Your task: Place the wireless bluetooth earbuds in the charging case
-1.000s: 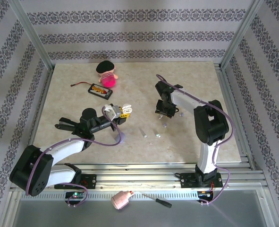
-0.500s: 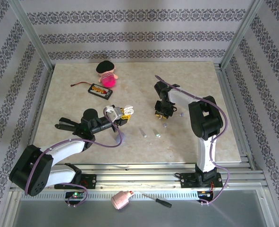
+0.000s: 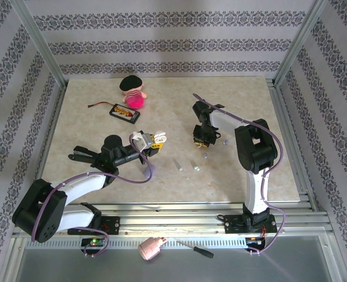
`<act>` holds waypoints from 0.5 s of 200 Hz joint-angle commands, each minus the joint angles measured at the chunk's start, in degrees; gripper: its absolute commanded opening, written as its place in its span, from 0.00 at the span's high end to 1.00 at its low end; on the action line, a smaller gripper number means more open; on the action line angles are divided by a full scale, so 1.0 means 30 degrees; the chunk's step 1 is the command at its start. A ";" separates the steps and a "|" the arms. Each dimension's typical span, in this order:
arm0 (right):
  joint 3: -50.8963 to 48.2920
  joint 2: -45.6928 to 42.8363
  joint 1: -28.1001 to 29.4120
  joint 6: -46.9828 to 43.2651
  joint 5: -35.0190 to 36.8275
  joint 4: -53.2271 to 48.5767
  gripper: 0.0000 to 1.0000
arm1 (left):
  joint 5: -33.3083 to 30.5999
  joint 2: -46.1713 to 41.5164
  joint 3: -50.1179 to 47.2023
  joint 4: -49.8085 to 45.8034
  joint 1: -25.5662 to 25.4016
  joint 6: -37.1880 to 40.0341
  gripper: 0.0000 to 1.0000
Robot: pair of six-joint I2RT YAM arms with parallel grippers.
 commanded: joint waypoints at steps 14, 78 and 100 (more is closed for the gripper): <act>-0.0019 -0.1113 0.0843 -0.2107 0.1748 0.0237 0.77 | 0.0126 0.0301 0.0290 0.0620 -0.0343 0.0086 1.00; -0.2244 -0.5610 0.3160 -0.5512 0.5444 0.3568 0.77 | 0.0107 0.1860 0.0196 0.2183 -0.0465 -0.1179 1.00; -0.3116 -0.7472 0.3935 -0.6556 0.5613 0.5055 0.77 | 0.0132 0.2652 0.0342 0.3068 -0.0492 -0.2088 1.00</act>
